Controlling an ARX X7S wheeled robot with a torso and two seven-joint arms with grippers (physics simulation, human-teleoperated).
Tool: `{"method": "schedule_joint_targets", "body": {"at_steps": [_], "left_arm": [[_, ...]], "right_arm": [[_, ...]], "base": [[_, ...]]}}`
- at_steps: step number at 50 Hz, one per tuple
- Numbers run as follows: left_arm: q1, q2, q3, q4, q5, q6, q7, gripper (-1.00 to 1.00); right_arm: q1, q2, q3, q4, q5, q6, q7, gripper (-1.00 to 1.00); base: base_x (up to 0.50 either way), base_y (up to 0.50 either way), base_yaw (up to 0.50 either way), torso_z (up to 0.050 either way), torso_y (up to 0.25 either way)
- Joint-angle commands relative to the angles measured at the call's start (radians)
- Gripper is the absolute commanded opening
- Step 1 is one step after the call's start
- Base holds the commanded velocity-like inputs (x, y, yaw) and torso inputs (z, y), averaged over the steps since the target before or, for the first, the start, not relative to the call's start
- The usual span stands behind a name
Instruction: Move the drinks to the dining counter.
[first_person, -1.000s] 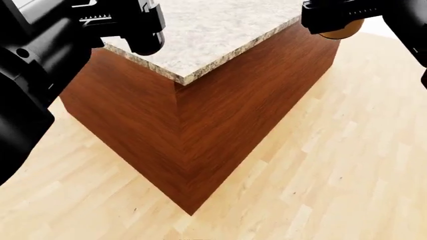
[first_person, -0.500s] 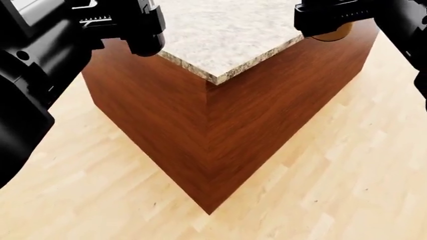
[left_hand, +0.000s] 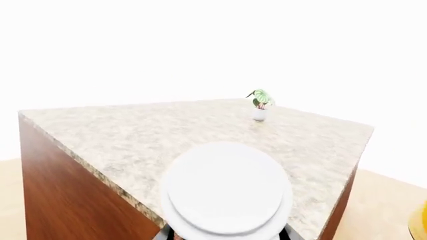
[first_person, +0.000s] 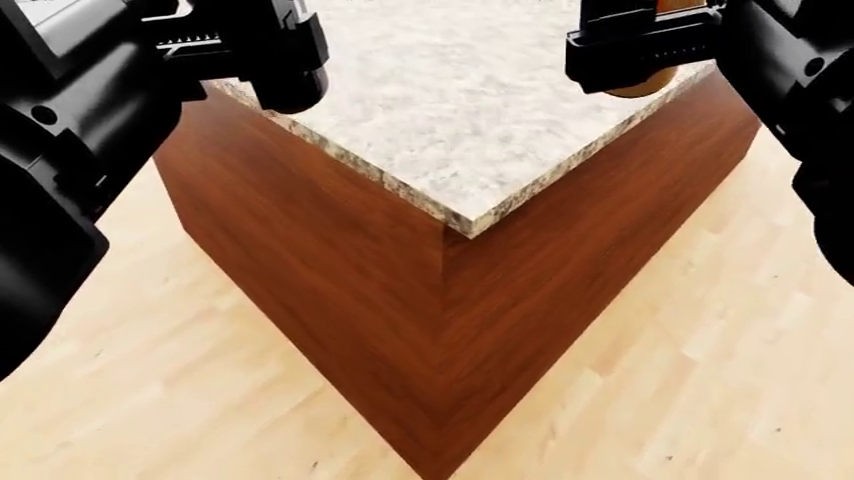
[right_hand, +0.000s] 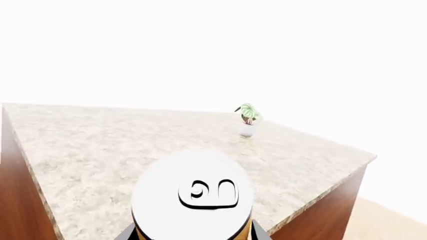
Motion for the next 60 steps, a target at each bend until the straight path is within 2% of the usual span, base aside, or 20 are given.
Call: {"method": "schedule_joint_targets", "body": {"at_steps": [1, 40, 60], "left_arm": [[-0.002, 0.005, -0.003, 0.001, 0.005, 0.014, -0.004, -1.00], [0.005, 0.008, 0.003, 0.006, 0.015, 0.007, 0.002, -1.00], [0.004, 0.013, 0.003, 0.011, 0.013, 0.009, -0.007, -1.00]], "right_arm": [[-0.035, -0.003, 0.003, 0.002, -0.037, -0.008, -0.024, -1.00], [-0.044, 0.025, -0.008, 0.012, -0.036, 0.014, -0.008, -1.00], [-0.161, 0.075, 0.000, 0.070, -0.159, -0.070, -0.129, -1.00]], "base": [[-0.45, 0.26, 0.00, 0.000, 0.000], [-0.45, 0.26, 0.00, 0.000, 0.002], [0.00, 0.00, 0.00, 0.000, 0.001]]}}
